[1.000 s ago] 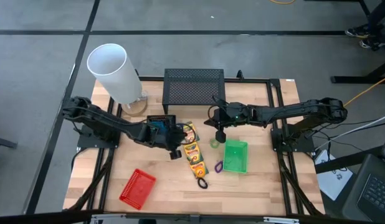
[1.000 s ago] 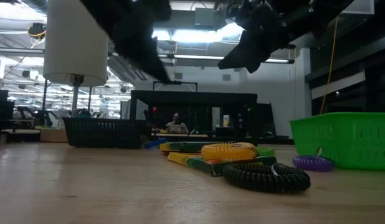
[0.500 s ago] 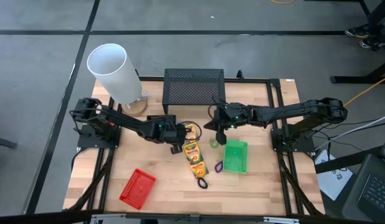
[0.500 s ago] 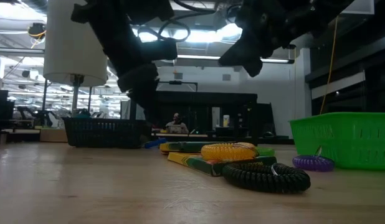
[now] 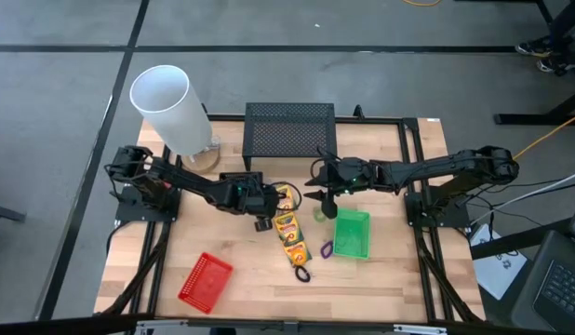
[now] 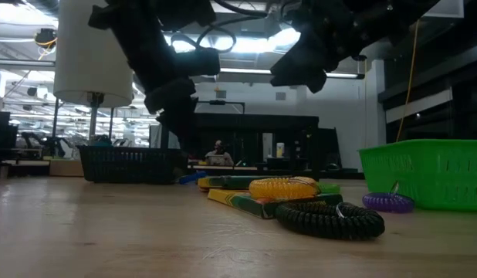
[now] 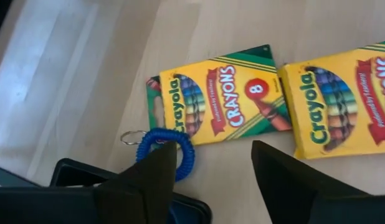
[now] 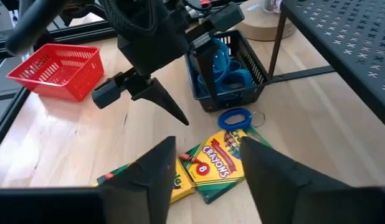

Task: Pick & Place Office Desk Supplies
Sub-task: Put the blue spring keychain into the red bin

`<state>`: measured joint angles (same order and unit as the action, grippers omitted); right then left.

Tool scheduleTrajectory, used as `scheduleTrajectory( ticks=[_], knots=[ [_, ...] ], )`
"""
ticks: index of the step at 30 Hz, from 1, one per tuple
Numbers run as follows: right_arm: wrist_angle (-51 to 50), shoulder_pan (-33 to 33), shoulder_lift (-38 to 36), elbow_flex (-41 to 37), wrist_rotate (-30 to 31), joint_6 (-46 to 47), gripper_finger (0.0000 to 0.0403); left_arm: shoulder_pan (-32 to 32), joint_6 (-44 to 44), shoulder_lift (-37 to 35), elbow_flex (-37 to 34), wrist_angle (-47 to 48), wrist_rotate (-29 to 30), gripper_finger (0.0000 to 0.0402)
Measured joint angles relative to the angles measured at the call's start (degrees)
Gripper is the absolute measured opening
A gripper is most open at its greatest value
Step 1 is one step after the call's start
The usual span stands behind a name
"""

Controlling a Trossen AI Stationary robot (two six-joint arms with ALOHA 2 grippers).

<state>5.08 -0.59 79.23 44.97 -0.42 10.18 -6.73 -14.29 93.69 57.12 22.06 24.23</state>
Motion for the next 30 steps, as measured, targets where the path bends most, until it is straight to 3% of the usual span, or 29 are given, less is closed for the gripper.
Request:
scheduleTrajectory(
  ticks=[8,19,30],
  knots=[
    [0.0,-0.2,0.0,0.0,-0.5,0.5,0.0224,2.5,-1.3,0.5,0.0,0.4,-2.0,0.0226],
    [-0.5,-0.4,0.0,0.0,-0.5,1.0,0.0216,4.7,1.5,6.8,0.1,-1.0,-3.7,0.0226],
    [-0.8,-0.4,0.0,0.0,-0.5,1.2,0.0213,5.4,1.8,7.3,0.0,-1.1,-1.7,0.0224]
  ],
)
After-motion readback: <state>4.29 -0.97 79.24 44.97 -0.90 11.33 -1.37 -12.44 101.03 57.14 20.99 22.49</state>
